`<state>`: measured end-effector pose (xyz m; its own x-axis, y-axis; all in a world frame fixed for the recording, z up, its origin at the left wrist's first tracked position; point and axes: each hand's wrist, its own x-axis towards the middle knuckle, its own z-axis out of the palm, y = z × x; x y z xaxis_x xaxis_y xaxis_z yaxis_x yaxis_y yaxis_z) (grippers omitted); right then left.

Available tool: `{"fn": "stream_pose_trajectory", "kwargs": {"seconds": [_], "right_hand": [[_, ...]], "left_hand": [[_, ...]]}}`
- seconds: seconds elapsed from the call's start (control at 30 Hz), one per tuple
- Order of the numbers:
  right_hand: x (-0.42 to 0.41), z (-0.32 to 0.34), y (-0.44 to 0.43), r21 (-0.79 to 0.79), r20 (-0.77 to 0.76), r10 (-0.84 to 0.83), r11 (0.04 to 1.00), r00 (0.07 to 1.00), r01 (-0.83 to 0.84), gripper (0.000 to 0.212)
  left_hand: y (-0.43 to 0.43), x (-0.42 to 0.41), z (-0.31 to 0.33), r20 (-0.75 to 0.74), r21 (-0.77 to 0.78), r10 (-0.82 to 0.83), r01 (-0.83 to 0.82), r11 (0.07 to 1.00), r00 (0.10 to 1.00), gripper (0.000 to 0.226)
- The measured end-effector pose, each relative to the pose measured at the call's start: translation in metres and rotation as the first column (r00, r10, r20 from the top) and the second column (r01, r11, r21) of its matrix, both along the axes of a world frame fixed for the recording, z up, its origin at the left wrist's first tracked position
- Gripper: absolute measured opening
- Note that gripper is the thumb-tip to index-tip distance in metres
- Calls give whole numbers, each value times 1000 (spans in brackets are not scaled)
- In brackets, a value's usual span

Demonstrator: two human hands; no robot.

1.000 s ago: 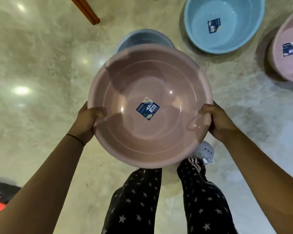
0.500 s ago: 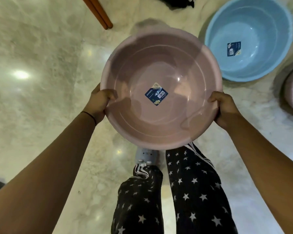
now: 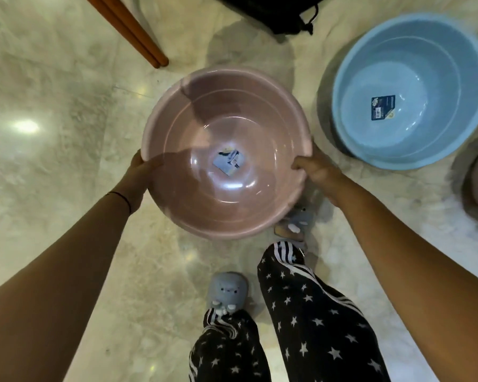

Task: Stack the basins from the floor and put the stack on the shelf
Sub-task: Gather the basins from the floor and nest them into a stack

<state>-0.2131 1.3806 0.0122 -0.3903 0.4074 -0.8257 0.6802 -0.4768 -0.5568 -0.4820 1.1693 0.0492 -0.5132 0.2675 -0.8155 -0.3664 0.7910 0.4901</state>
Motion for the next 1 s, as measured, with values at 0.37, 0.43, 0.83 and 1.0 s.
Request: {"fn": "stream_pose_trajectory", "kwargs": {"seconds": [0.37,0.43,0.83,1.0], "right_hand": [[-8,-35,-2,-269,-132,-268,936,954,226,52],[-16,-41,7,-326,-206,-358,903,911,281,48],[-13,-37,10,-300,-241,-412,893,879,336,44],[29,12,-1,-327,-256,-529,835,809,442,34]], "left_hand": [[-3,-19,-31,181,-12,86,-85,996,980,55],[2,-23,-40,268,73,275,-304,950,923,76],[1,-15,-54,305,191,378,-445,875,874,59],[5,8,-14,309,180,369,-435,882,877,48]]}}
